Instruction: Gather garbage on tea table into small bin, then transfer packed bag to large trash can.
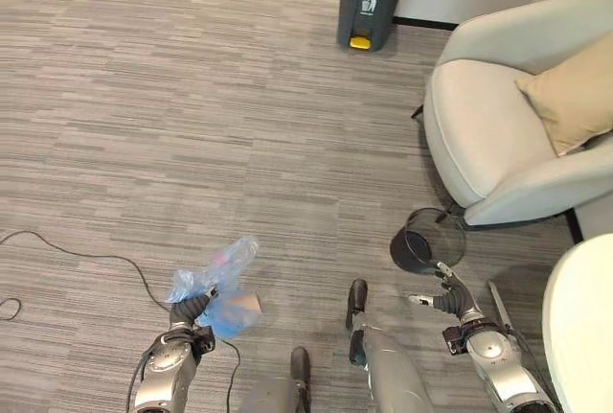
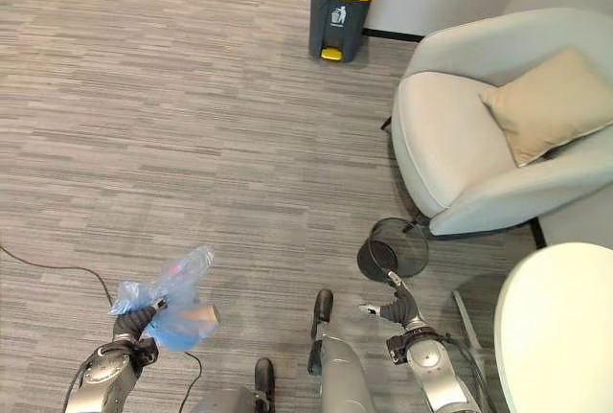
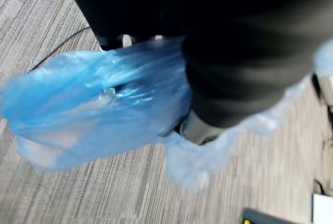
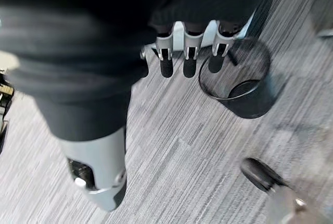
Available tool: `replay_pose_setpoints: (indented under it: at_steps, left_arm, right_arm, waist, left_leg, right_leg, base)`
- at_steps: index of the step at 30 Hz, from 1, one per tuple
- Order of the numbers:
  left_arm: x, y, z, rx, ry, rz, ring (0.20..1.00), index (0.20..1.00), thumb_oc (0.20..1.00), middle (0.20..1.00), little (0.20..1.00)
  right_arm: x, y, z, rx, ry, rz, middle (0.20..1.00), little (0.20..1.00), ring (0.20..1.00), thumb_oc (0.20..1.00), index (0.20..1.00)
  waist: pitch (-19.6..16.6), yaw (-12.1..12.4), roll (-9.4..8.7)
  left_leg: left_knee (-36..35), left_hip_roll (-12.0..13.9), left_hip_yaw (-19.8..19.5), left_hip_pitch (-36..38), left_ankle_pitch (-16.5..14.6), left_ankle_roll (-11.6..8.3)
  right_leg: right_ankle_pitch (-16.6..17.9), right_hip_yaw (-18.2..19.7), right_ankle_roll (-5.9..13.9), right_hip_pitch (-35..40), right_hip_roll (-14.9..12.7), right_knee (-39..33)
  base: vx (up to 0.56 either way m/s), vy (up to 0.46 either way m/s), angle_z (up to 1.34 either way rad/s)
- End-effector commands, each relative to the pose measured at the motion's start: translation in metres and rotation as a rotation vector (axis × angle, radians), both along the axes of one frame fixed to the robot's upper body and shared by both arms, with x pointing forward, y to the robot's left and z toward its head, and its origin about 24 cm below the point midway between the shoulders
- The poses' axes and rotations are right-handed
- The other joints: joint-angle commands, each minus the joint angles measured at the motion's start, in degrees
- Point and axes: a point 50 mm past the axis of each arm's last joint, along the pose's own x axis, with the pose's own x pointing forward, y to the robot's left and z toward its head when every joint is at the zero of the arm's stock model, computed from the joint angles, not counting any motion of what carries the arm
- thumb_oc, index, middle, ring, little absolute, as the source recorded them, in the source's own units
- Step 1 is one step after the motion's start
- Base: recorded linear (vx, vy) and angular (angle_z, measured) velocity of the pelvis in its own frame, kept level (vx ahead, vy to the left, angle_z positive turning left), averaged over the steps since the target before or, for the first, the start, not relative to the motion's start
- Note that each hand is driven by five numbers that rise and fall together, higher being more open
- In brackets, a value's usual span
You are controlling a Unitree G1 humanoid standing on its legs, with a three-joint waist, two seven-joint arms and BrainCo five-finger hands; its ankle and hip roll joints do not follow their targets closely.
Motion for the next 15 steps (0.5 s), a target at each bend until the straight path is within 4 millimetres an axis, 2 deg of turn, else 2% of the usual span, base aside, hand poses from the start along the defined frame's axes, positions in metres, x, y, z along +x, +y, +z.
replay_pose_setpoints:
  at_steps: [1,2,3,4,6,8,9,10,11,12,15]
  left_arm:
    - [0.011,0.008,0.025,0.093,-0.108,-0.073,0.200,0.200,0.200,0.200,0.200]
    - [0.009,0.007,0.024,0.091,-0.105,-0.081,0.200,0.200,0.200,0.200,0.200]
    - [0.007,0.006,0.021,0.084,-0.096,-0.080,0.200,0.200,0.200,0.200,0.200]
    - [0.005,0.005,0.020,0.075,-0.091,-0.079,0.200,0.200,0.200,0.200,0.200]
    - [0.002,0.004,0.017,0.064,-0.077,-0.080,0.200,0.200,0.200,0.200,0.200]
    - [0.002,0.003,0.016,0.060,-0.075,-0.079,0.200,0.200,0.200,0.200,0.200]
    - [0.002,0.002,0.014,0.055,-0.071,-0.078,0.200,0.200,0.200,0.200,0.200]
    - [0.004,0.001,0.015,0.052,-0.074,-0.078,0.200,0.200,0.200,0.200,0.200]
    - [0.006,0.000,0.015,0.048,-0.079,-0.080,0.200,0.200,0.200,0.200,0.200]
    - [0.008,-0.001,0.016,0.050,-0.081,-0.087,0.200,0.200,0.200,0.200,0.200]
    - [0.010,-0.001,0.017,0.062,-0.083,-0.096,0.200,0.200,0.200,0.200,0.200]
  right_arm:
    - [0.004,-0.007,0.012,-0.019,-0.057,-0.002,1.000,1.000,1.000,1.000,1.000]
    - [0.001,-0.008,0.010,-0.014,-0.047,-0.005,1.000,1.000,1.000,1.000,1.000]
    - [-0.003,-0.011,0.007,-0.020,-0.033,-0.007,1.000,1.000,1.000,1.000,1.000]
    - [-0.004,-0.012,0.007,-0.023,-0.030,-0.006,1.000,1.000,1.000,1.000,1.000]
    - [-0.006,-0.016,0.006,-0.035,-0.024,-0.009,1.000,1.000,1.000,1.000,1.000]
    - [-0.007,-0.020,0.007,-0.043,-0.021,-0.013,1.000,1.000,1.000,1.000,1.000]
    - [-0.007,-0.021,0.006,-0.038,-0.020,-0.022,1.000,1.000,1.000,1.000,1.000]
    - [-0.007,-0.022,0.006,-0.036,-0.018,-0.025,1.000,1.000,1.000,1.000,1.000]
    - [-0.006,-0.023,0.006,-0.035,-0.021,-0.030,1.000,1.000,1.000,1.000,1.000]
    - [-0.004,-0.025,0.008,-0.038,-0.031,-0.043,1.000,1.000,1.000,1.000,1.000]
    - [-0.001,-0.028,0.011,-0.046,-0.045,-0.055,1.000,1.000,1.000,1.000,1.000]
  waist:
    - [-2.21,-1.60,-0.23]
    - [-2.95,-2.01,-0.46]
    - [-3.97,-2.80,0.60]
    - [-4.41,-3.16,0.53]
    - [-5.31,-3.76,1.63]
    - [-5.85,-4.16,2.13]
    - [-5.90,-4.38,2.10]
    - [-5.66,-4.33,1.52]
    - [-5.26,-4.04,1.44]
    - [-4.79,-3.86,0.70]
    - [-4.21,-3.28,-0.04]
  left_leg:
    - [1.25,0.41,-2.60,3.69,-6.88,-4.03]
    - [1.41,0.30,-3.16,4.30,-7.11,-4.30]
    - [4.57,2.25,-3.57,4.92,-6.31,-6.19]
    - [6.11,2.68,-3.30,4.33,-5.32,-6.71]
    - [10.82,5.63,-1.79,3.20,-2.06,-8.79]
    - [15.46,7.07,-1.10,1.86,2.45,-10.18]
    - [17.02,7.73,-0.47,0.82,3.98,-10.12]
    - [18.28,7.69,-0.02,-1.01,4.09,-9.20]
    - [18.57,7.73,0.23,-2.92,3.12,-8.45]
    - [16.07,7.41,1.54,-6.87,0.27,-7.09]
    - [13.84,6.50,1.92,-11.75,-0.23,-6.85]
  right_leg:
    - [0.60,0.04,4.07,1.88,0.44,2.55]
    - [0.86,0.48,3.51,2.54,0.03,2.43]
    - [0.08,1.07,2.30,3.74,0.81,3.95]
    - [-0.14,0.88,1.99,4.13,0.49,4.06]
    - [-1.94,-0.04,0.69,6.76,1.44,4.30]
    - [-3.48,-0.15,-0.48,8.94,3.04,3.87]
    - [-4.40,0.11,-1.09,9.92,3.60,3.53]
    - [-5.10,0.99,-1.48,10.71,3.57,3.08]
    - [-5.85,1.57,-1.67,11.68,3.77,2.84]
    - [-6.65,2.31,-1.36,13.03,3.02,2.12]
    - [-7.01,3.10,-1.19,13.93,2.39,1.45]
  base:
    - [0.44,-0.149,0.60]
    - [0.61,-0.273,0.89]
    - [0.48,-0.240,1.03]
    - [0.49,-0.281,1.00]
    - [0.31,-0.185,0.43]
    - [0.28,-0.151,-0.14]
    - [0.23,-0.119,-0.23]
    - [0.21,-0.100,-0.14]
    - [0.27,-0.094,-0.09]
    - [0.20,-0.055,-0.13]
    - [0.14,-0.013,-0.29]
